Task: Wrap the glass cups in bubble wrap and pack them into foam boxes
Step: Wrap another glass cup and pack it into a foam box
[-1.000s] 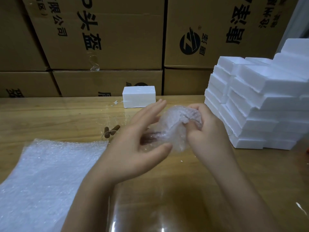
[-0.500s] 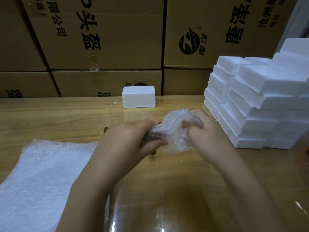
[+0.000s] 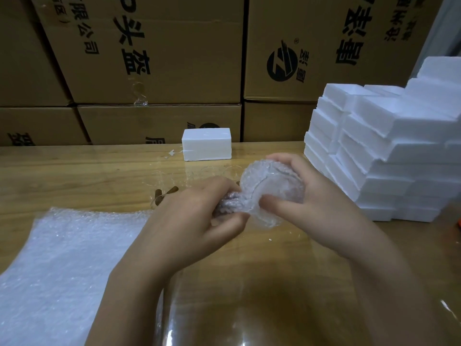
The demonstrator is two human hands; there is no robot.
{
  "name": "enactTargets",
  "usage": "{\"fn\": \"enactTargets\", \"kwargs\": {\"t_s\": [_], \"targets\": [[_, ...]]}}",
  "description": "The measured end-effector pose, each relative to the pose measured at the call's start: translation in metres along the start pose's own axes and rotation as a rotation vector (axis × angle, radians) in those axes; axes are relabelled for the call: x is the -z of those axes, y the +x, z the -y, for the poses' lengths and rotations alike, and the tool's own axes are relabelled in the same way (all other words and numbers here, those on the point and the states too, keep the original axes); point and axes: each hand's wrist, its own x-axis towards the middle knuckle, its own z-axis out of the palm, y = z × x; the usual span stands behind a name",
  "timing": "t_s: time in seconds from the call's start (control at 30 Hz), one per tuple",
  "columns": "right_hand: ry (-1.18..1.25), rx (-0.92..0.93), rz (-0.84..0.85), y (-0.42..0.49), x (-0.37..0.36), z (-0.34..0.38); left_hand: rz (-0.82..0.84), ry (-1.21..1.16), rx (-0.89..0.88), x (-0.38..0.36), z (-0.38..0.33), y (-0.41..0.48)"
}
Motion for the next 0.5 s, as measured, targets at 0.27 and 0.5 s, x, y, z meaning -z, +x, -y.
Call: {"fn": "enactTargets", "kwargs": {"t_s": [0.27, 0.5], "targets": [[-0.206, 0.094, -0.370, 0.002, -0.024, 0.004, -0.047, -0.128, 0.010, -0.005, -0.013, 0.000], [0.031, 0.101, -0.137, -0.003, -0.026, 0.008, -0.229, -0.035, 0.057, -0.002, -0.013, 0.002]]}}
